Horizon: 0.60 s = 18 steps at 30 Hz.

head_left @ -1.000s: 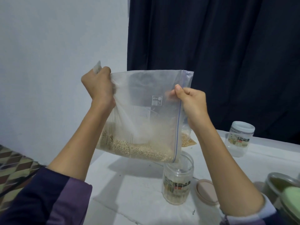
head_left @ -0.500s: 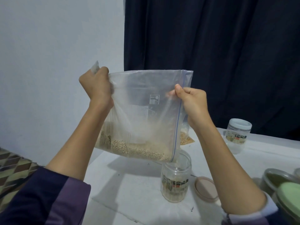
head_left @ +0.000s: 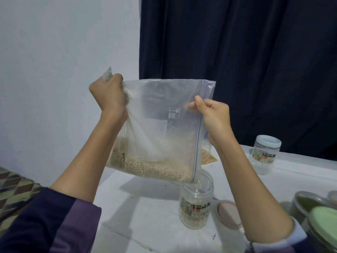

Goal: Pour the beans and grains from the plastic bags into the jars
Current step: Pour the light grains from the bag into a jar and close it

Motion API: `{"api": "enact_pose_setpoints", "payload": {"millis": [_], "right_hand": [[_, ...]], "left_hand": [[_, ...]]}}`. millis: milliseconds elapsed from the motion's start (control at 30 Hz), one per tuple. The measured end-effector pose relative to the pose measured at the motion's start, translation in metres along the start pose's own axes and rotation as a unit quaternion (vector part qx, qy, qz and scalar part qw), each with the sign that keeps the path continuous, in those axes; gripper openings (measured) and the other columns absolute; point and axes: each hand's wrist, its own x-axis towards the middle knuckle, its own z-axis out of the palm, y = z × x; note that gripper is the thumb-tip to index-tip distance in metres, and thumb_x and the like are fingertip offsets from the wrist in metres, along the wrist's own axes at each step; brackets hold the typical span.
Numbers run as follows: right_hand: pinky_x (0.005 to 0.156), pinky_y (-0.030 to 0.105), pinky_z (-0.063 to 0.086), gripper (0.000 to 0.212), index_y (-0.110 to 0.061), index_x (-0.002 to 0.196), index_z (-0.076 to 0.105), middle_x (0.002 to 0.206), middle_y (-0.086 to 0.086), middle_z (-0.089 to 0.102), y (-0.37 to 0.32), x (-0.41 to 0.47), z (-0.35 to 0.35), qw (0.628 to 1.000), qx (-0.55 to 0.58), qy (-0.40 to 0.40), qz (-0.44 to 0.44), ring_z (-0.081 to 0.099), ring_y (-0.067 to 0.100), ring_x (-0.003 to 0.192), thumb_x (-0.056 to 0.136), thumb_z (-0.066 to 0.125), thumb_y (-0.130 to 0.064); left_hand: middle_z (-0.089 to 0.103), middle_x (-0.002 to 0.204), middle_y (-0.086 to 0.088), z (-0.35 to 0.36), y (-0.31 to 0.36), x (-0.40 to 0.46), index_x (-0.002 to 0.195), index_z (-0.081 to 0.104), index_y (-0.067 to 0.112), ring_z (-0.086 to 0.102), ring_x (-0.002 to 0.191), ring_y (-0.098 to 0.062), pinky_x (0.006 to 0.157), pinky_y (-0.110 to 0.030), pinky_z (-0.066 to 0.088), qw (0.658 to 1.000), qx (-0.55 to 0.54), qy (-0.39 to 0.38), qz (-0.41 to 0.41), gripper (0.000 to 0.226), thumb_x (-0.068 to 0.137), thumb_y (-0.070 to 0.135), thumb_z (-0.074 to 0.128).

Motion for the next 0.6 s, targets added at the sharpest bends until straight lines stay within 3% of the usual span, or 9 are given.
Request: {"api": "enact_pose_setpoints", "payload": {"millis": [133, 267, 433, 600], "right_hand": [[0.103, 0.042, 0.046, 0.032, -0.017, 0.070, 0.075, 0.082, -0.006, 0.075, 0.0028, 0.0002, 0.0010, 1.000, 0.003, 0.023, -0.012, 0.068, 0.011, 0.096, 0.096, 0.057, -0.023], [0.102, 0.039, 0.046, 0.033, -0.018, 0.067, 0.072, 0.078, -0.007, 0.074, 0.0054, -0.0021, 0.0058, 0.999, -0.013, 0.041, -0.024, 0.068, 0.009, 0.091, 0.096, 0.057, -0.022], [0.102, 0.038, 0.046, 0.032, -0.017, 0.068, 0.072, 0.078, -0.007, 0.074, 0.0040, -0.0003, 0.0049, 0.999, -0.007, 0.032, -0.018, 0.068, 0.008, 0.091, 0.096, 0.057, -0.022], [0.101, 0.040, 0.047, 0.033, -0.018, 0.067, 0.071, 0.079, -0.006, 0.074, 0.0045, -0.0007, 0.0056, 1.000, -0.010, 0.023, -0.017, 0.069, 0.009, 0.091, 0.096, 0.057, -0.022]], "left_hand": [[0.036, 0.048, 0.022, 0.0019, 0.0002, -0.0010, 0.057, 0.014, 0.023, 0.007, 0.050, -0.009, 0.044, -0.020, 0.010, 1.000, 0.005, 0.008, -0.003, 0.044, 0.070, -0.010, 0.041], [0.012, 0.048, 0.015, 0.0031, 0.0013, -0.0036, 0.058, 0.014, 0.023, 0.007, 0.049, -0.008, 0.042, -0.019, 0.010, 1.000, 0.011, 0.007, 0.002, 0.045, 0.070, -0.010, 0.041], [0.010, 0.052, 0.013, 0.0004, 0.0001, -0.0022, 0.059, 0.013, 0.024, 0.007, 0.054, -0.011, 0.049, -0.024, 0.010, 1.000, 0.001, 0.008, -0.002, 0.045, 0.069, -0.008, 0.042], [0.012, 0.052, 0.013, -0.0005, 0.0000, -0.0018, 0.067, 0.011, 0.019, 0.007, 0.054, -0.011, 0.046, -0.021, 0.012, 1.000, -0.002, 0.002, 0.013, 0.043, 0.070, -0.009, 0.043]]}}
